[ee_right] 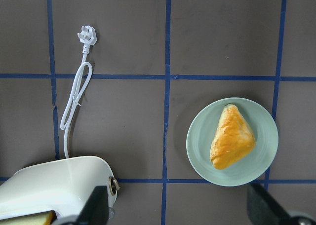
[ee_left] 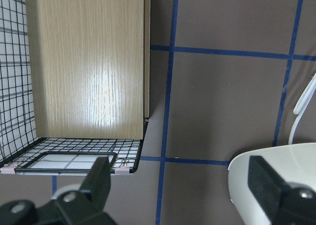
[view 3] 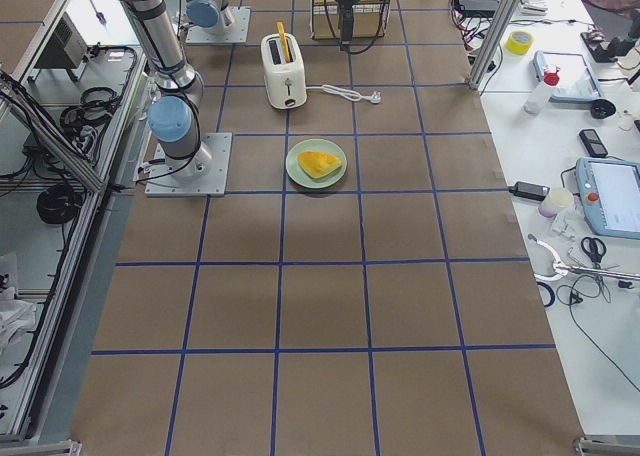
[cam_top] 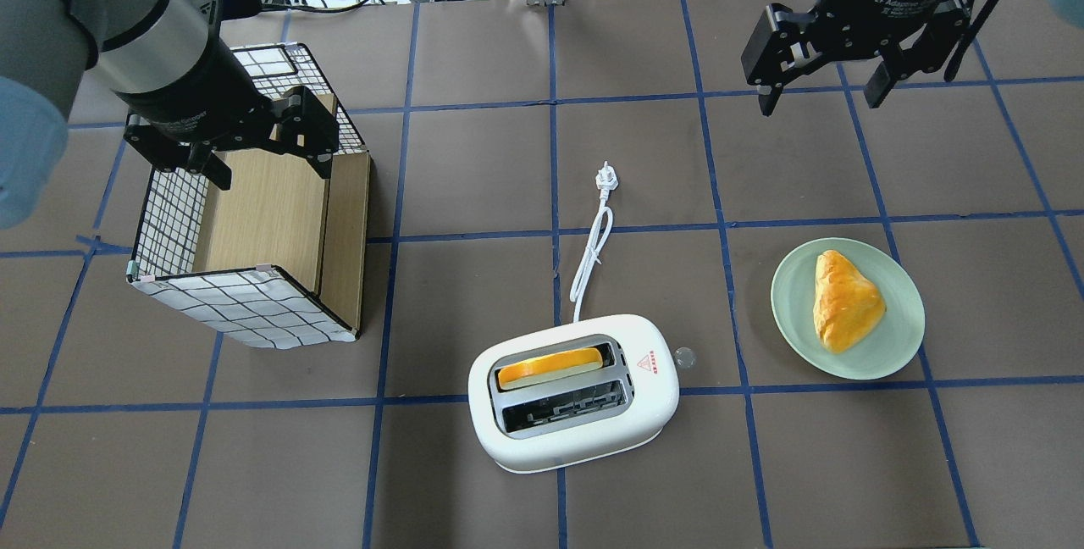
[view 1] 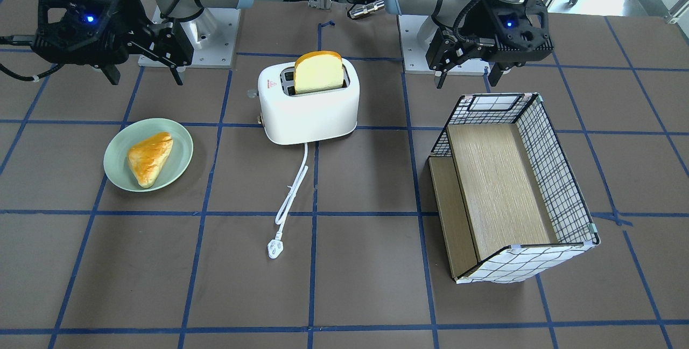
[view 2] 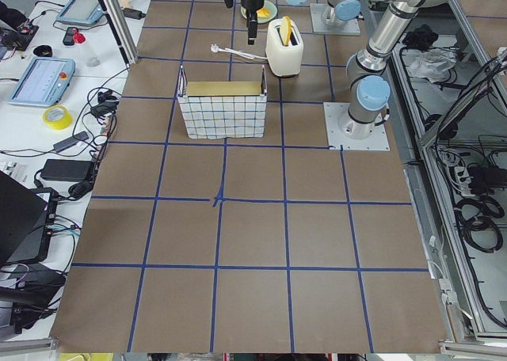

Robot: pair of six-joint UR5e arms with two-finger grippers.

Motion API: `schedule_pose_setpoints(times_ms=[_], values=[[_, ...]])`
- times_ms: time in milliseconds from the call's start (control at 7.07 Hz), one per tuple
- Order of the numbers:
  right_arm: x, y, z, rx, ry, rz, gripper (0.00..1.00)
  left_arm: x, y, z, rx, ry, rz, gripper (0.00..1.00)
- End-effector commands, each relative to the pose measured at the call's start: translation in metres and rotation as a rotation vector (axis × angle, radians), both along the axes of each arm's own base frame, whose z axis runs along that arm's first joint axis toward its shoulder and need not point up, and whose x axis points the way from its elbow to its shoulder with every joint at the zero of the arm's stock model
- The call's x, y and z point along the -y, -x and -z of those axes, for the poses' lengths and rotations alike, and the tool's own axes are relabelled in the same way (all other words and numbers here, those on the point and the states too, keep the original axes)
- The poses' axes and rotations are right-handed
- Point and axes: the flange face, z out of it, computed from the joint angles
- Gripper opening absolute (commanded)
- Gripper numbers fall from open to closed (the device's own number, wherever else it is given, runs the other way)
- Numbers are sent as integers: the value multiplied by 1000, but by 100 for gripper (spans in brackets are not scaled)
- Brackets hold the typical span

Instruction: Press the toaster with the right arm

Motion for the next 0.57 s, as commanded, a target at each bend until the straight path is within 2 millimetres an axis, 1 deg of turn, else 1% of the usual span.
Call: schedule_pose_setpoints(times_ms=[0,141,283,424], values=[[3,0,-3,-11,9,-92,100,0,0,1,0,-1,0,100],[3,-1,-1,-6,11,-110,100,0,0,0,0,0,0,100],[8,-1,4,4,9,-125,100,0,0,0,0,1,0,100],[16,3,0,6,29,-130,100,0,0,0,0,1,0,100]])
